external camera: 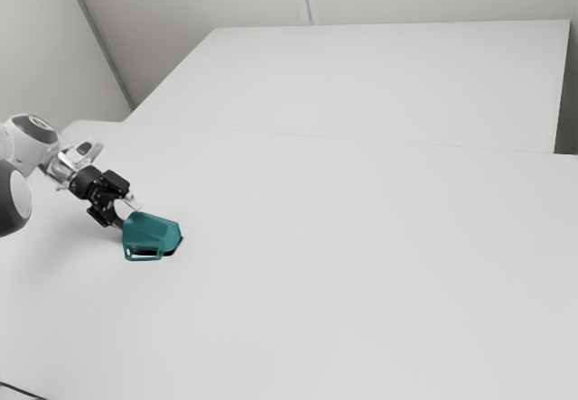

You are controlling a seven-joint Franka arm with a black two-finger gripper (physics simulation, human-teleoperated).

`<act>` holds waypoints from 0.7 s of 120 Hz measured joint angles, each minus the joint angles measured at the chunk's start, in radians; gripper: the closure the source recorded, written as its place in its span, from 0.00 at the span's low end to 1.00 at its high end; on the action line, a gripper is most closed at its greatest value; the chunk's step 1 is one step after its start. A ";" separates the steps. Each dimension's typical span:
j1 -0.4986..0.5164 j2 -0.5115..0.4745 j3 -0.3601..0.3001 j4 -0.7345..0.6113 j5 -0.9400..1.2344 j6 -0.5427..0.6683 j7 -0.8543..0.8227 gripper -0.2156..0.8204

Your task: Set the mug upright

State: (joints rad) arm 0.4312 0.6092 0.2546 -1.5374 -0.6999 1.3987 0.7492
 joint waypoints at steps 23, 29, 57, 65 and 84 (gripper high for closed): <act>-0.004 -0.001 -0.006 -0.013 -0.020 -0.003 0.030 0.21; -0.005 -0.001 -0.007 -0.013 -0.025 -0.004 0.036 0.21; -0.011 -0.001 -0.026 -0.023 -0.062 -0.012 0.063 0.22; -0.011 -0.001 -0.027 -0.026 -0.069 -0.014 0.070 0.30; -0.011 0.000 -0.028 -0.039 -0.079 -0.020 0.082 0.64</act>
State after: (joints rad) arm 0.4203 0.6094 0.2270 -1.5767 -0.7789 1.3783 0.8315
